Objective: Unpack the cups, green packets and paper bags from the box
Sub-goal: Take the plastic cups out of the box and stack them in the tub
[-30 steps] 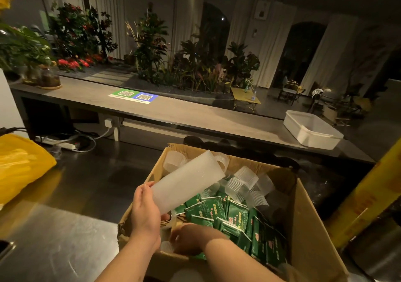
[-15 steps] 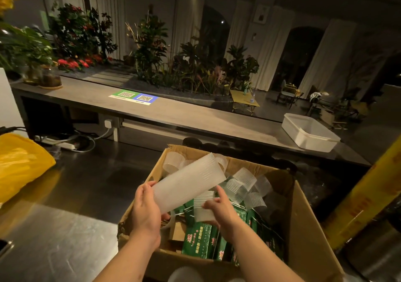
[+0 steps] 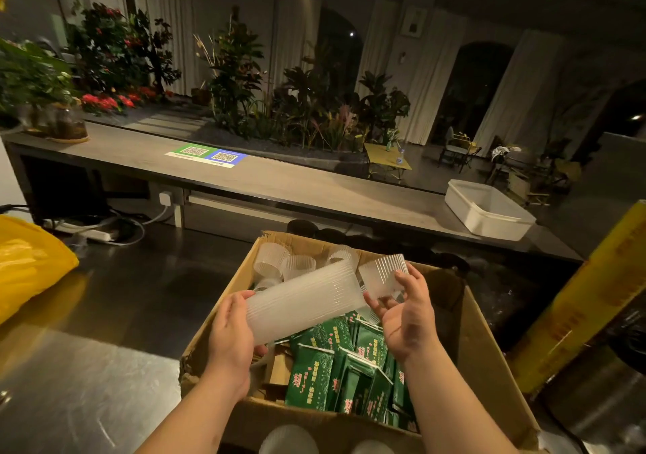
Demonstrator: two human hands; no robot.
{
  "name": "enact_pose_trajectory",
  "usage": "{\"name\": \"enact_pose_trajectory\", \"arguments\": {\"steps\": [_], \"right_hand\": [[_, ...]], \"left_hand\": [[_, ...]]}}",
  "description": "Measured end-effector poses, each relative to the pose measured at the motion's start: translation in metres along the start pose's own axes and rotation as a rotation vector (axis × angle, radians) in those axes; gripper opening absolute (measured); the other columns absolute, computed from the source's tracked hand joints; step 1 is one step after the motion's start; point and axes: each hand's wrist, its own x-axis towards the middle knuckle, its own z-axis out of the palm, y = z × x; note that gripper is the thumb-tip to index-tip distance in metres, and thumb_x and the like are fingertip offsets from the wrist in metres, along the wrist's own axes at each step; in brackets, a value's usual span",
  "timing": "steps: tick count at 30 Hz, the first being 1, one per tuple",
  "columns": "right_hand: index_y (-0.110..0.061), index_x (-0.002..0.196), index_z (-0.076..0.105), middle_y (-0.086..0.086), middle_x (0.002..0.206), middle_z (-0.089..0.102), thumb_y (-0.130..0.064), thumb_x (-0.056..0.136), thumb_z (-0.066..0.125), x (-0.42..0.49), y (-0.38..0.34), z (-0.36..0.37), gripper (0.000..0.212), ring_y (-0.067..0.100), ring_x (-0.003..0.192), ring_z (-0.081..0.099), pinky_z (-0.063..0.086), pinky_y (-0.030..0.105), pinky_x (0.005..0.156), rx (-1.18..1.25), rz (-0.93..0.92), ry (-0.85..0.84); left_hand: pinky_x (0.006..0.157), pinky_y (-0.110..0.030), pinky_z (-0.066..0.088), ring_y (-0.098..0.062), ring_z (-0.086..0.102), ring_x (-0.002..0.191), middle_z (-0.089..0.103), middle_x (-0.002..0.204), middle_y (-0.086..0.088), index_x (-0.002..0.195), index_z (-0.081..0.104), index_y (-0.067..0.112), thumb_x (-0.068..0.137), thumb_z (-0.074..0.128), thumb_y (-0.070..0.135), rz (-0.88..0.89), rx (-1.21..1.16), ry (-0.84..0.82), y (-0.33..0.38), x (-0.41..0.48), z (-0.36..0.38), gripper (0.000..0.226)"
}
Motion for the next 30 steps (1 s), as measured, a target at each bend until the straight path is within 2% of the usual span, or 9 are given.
{"name": "enact_pose_trajectory", "arguments": {"steps": [2, 6, 10, 13, 16, 19, 23, 26, 30], "right_hand": [[-0.028, 0.124, 0.053, 0.012, 0.123, 0.061, -0.014, 0.100, 0.057, -0.003, -0.001, 0.004, 0.029, 0.035, 0.109, 0.062, 0.054, 0.052, 0.094, -0.069, -0.041, -0.023], [-0.046, 0.146, 0.046, 0.000, 0.139, 0.052, -0.014, 0.099, 0.058, -0.004, 0.004, 0.002, 0.057, 0.031, 0.125, 0.055, 0.051, 0.052, 0.102, -0.251, -0.120, -0.097], [-0.036, 0.126, 0.058, 0.005, 0.137, 0.057, -0.026, 0.082, 0.075, -0.007, 0.004, -0.001, 0.048, 0.029, 0.118, 0.061, 0.057, 0.044, 0.091, -0.439, -0.173, -0.195], [-0.025, 0.114, 0.049, 0.013, 0.129, 0.057, -0.020, 0.086, 0.078, -0.005, 0.001, -0.007, 0.040, 0.036, 0.114, 0.063, 0.056, 0.057, 0.097, -0.453, -0.197, -0.118], [-0.018, 0.092, 0.047, 0.017, 0.113, 0.061, -0.039, 0.068, 0.087, -0.004, 0.000, -0.010, 0.052, 0.050, 0.118, 0.056, 0.047, 0.067, 0.103, -0.437, -0.175, -0.055], [-0.012, 0.081, 0.056, 0.010, 0.101, 0.071, -0.028, 0.071, 0.083, -0.010, 0.000, -0.004, 0.034, 0.044, 0.116, 0.060, 0.047, 0.058, 0.107, -0.464, -0.134, -0.139], [-0.019, 0.085, 0.067, 0.008, 0.110, 0.073, -0.033, 0.089, 0.069, -0.018, 0.007, 0.005, 0.014, 0.031, 0.114, 0.064, 0.046, 0.052, 0.108, -0.492, -0.117, -0.194], [-0.019, 0.119, 0.060, 0.006, 0.125, 0.065, -0.051, 0.088, 0.056, -0.027, 0.021, 0.015, 0.045, 0.026, 0.117, 0.063, 0.050, 0.043, 0.104, -0.564, -0.053, -0.256], [-0.036, 0.141, 0.032, 0.008, 0.139, 0.051, -0.040, 0.086, 0.068, -0.027, 0.027, 0.020, 0.066, 0.032, 0.122, 0.062, 0.056, 0.050, 0.099, -0.288, -0.014, -0.221]], "left_hand": [[0.061, -0.033, 0.050, -0.030, 0.059, 0.100, 0.052, 0.115, -0.006, 0.111, 0.058, 0.028, 0.111, 0.037, 0.039, 0.004, 0.012, -0.009, -0.001, 0.000, 0.000, 0.023], [0.063, -0.033, 0.052, -0.029, 0.058, 0.101, 0.051, 0.115, -0.004, 0.112, 0.058, 0.029, 0.110, 0.038, 0.040, 0.004, 0.035, -0.035, -0.002, -0.001, 0.000, 0.023], [0.063, -0.032, 0.053, -0.028, 0.058, 0.101, 0.051, 0.114, -0.004, 0.114, 0.058, 0.028, 0.110, 0.039, 0.041, -0.001, 0.053, -0.010, -0.002, 0.001, -0.001, 0.024], [0.063, -0.032, 0.053, -0.028, 0.058, 0.100, 0.051, 0.113, -0.003, 0.112, 0.057, 0.030, 0.110, 0.039, 0.041, 0.001, 0.052, 0.001, -0.001, 0.001, -0.001, 0.022], [0.063, -0.032, 0.053, -0.028, 0.058, 0.101, 0.050, 0.114, -0.004, 0.112, 0.057, 0.031, 0.110, 0.039, 0.041, -0.009, 0.047, -0.001, 0.000, 0.001, -0.001, 0.021], [0.064, -0.033, 0.054, -0.027, 0.058, 0.101, 0.050, 0.114, -0.003, 0.114, 0.057, 0.030, 0.110, 0.039, 0.041, -0.006, 0.073, -0.014, -0.001, 0.001, 0.000, 0.022], [0.065, -0.033, 0.054, -0.027, 0.058, 0.100, 0.050, 0.114, -0.004, 0.115, 0.056, 0.029, 0.110, 0.038, 0.041, -0.010, 0.079, -0.023, -0.001, 0.000, 0.001, 0.022], [0.063, -0.033, 0.053, -0.029, 0.058, 0.100, 0.049, 0.115, -0.005, 0.119, 0.054, 0.029, 0.110, 0.037, 0.042, -0.027, 0.056, -0.023, 0.000, 0.000, 0.001, 0.023], [0.068, -0.037, 0.053, -0.033, 0.058, 0.103, 0.049, 0.119, -0.008, 0.119, 0.054, 0.027, 0.110, 0.034, 0.043, -0.034, -0.013, -0.098, 0.006, -0.005, 0.003, 0.027]]}}
